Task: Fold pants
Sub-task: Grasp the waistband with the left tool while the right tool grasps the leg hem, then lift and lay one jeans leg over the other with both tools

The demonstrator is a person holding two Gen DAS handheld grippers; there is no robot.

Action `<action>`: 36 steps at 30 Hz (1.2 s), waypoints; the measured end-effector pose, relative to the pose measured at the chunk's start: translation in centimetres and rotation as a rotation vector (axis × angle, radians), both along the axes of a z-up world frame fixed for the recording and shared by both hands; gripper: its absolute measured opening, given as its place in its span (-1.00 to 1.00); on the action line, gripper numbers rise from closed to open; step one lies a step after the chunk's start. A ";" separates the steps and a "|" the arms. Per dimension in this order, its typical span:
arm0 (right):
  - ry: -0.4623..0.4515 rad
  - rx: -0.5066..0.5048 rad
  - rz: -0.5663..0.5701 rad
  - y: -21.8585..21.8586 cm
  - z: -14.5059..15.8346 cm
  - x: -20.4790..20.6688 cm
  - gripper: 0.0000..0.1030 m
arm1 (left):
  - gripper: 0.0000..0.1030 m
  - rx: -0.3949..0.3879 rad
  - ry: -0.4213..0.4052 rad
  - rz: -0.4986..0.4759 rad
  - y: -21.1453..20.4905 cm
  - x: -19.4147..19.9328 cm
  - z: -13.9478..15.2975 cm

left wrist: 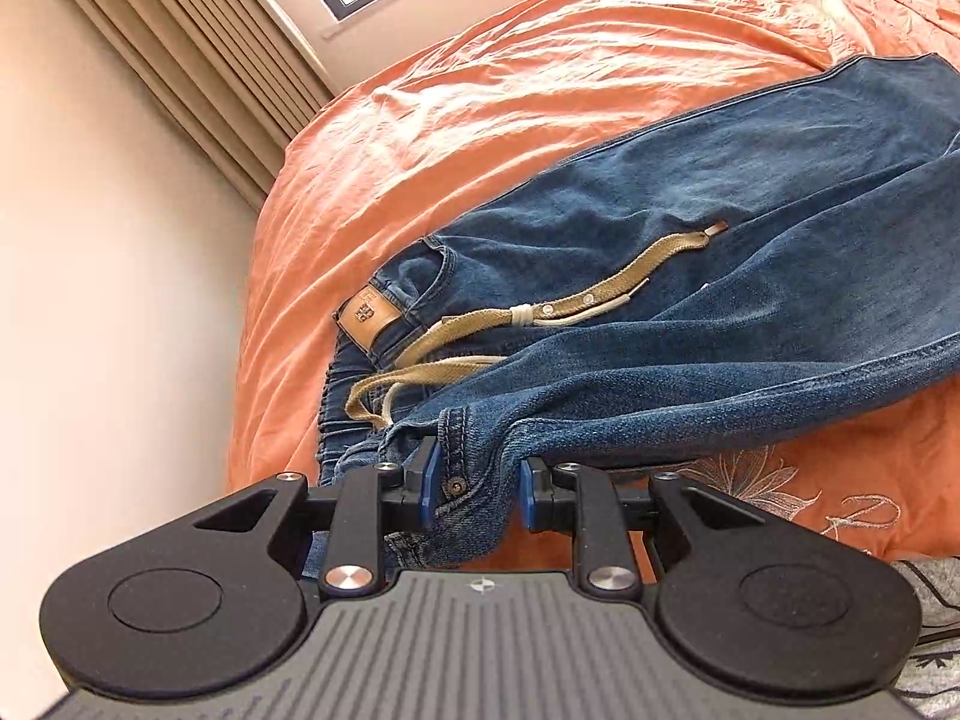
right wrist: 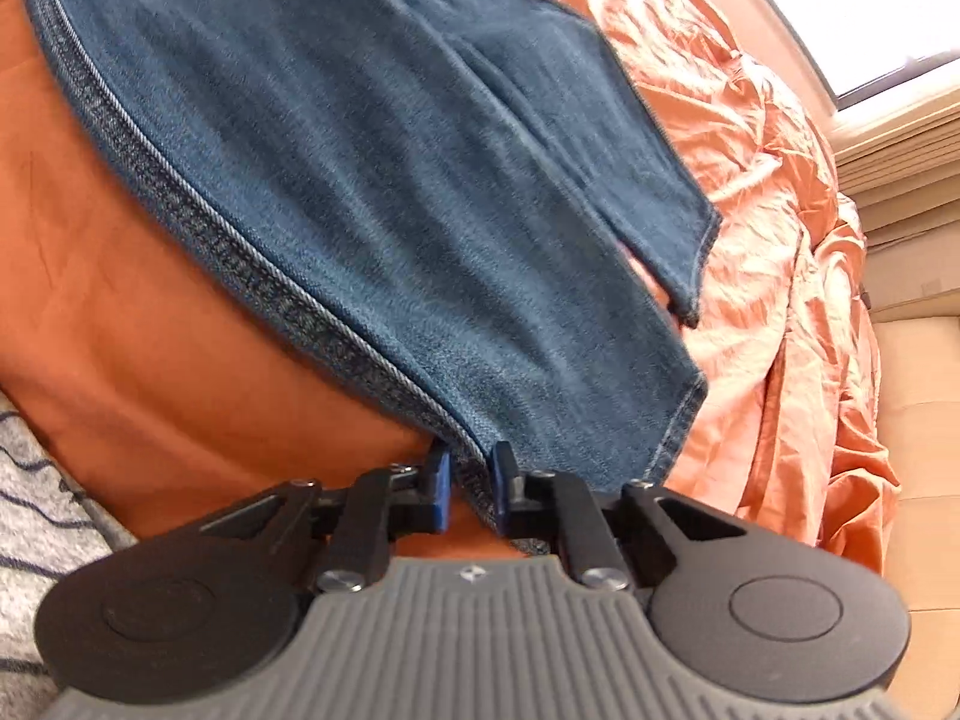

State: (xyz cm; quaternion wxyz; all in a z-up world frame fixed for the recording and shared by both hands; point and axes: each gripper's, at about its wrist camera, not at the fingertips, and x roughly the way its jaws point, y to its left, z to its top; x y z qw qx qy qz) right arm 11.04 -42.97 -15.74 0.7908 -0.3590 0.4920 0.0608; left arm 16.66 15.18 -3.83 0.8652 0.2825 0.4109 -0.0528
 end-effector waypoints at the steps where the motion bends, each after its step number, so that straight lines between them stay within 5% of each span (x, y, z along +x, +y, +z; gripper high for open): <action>1: -0.031 0.006 -0.009 -0.2 0.9 0.3 -0.89 | -0.46 -0.001 -0.005 0.003 0.0 0.1 0.2; 10: -0.272 0.062 -0.126 -0.9 7.9 5.4 -0.92 | -0.49 0.016 -0.074 0.024 -0.4 3.3 2.6; 17: -0.350 0.031 -0.178 -0.7 9.7 12.9 -1.00 | -0.50 0.024 -0.096 0.039 -0.8 8.4 3.5; 27: -0.342 -0.046 -0.184 0.2 6.4 25.1 -1.00 | -0.51 0.033 -0.060 0.074 -1.2 17.8 0.7; 36: -0.230 -0.088 -0.184 1.5 -1.6 32.8 -1.00 | -0.55 0.092 0.067 0.061 -1.9 24.5 -6.2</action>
